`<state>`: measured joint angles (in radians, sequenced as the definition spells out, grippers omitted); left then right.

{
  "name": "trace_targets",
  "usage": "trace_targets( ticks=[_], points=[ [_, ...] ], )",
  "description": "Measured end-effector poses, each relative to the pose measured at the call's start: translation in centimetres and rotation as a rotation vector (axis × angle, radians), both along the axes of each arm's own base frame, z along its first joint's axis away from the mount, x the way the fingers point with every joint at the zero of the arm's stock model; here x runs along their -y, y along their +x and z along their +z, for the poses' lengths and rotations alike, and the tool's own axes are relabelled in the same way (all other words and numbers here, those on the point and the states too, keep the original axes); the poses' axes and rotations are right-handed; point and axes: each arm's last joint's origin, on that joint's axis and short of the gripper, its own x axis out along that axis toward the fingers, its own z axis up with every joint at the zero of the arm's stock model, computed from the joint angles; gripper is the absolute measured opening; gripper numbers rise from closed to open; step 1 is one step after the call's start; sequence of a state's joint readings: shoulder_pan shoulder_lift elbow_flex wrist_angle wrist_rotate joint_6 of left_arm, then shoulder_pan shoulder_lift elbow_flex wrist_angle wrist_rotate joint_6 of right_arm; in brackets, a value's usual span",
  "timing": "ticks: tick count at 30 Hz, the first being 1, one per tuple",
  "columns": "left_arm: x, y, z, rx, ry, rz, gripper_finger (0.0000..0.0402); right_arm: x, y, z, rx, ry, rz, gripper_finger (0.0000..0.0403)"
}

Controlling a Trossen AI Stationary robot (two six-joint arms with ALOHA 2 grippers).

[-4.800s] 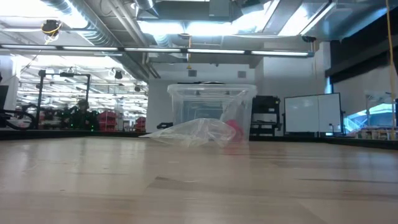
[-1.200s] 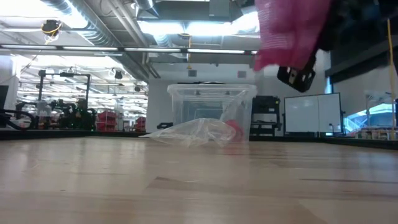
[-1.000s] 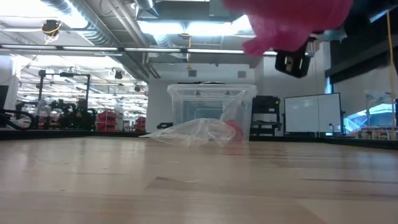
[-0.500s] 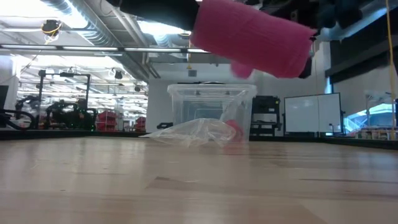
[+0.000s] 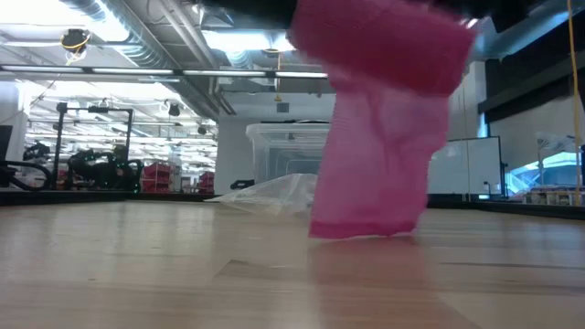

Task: Roll bandage
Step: Roll the pink bandage

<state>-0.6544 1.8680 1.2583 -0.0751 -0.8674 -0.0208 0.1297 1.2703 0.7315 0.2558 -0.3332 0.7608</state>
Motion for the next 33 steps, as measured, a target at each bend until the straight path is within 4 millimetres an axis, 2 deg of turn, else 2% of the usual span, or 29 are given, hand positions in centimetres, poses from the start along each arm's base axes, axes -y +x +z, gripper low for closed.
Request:
trace_targets(
  ticks=[4,8,13,17,21,25,29,33],
  points=[
    [0.6,0.2,3.1,0.11,-0.036,-0.034,0.0021,-0.6,-2.4,2.4,0.088,-0.089,-0.004,0.0211],
    [0.4,0.0,5.2,0.171,-0.034,-0.047,0.0021,-1.6,-5.9,4.2,0.127,-0.23,-0.057,0.0211],
    [-0.8,0.1,7.5,0.262,-0.103,-0.013,0.0021,-4.0,-9.4,4.5,0.102,-0.399,-0.14,0.0211],
    [-1.6,0.3,7.9,0.283,-0.146,0.021,0.0021,-7.2,-10.9,3.9,0.13,-0.53,-0.124,0.0211],
    [-2.4,0.8,8.0,0.298,-0.187,0.057,0.0021,-10.5,-11.6,2.2,0.142,-0.724,-0.185,0.0211],
    [-2.7,1.0,8.0,0.302,-0.213,0.056,0.0021,-12.3,-11.2,0.2,0.113,-0.854,-0.244,0.0211],
    [-2.6,1.1,8.2,0.321,-0.214,0.039,0.0021,-13.0,-10.4,-0.9,0.101,-0.914,-0.231,0.0211],
    [-2.5,1.1,8.3,0.324,-0.217,0.02,0.0021,-12.4,-9.5,-1.3,0.076,-0.949,-0.24,0.0211]
  ],
)
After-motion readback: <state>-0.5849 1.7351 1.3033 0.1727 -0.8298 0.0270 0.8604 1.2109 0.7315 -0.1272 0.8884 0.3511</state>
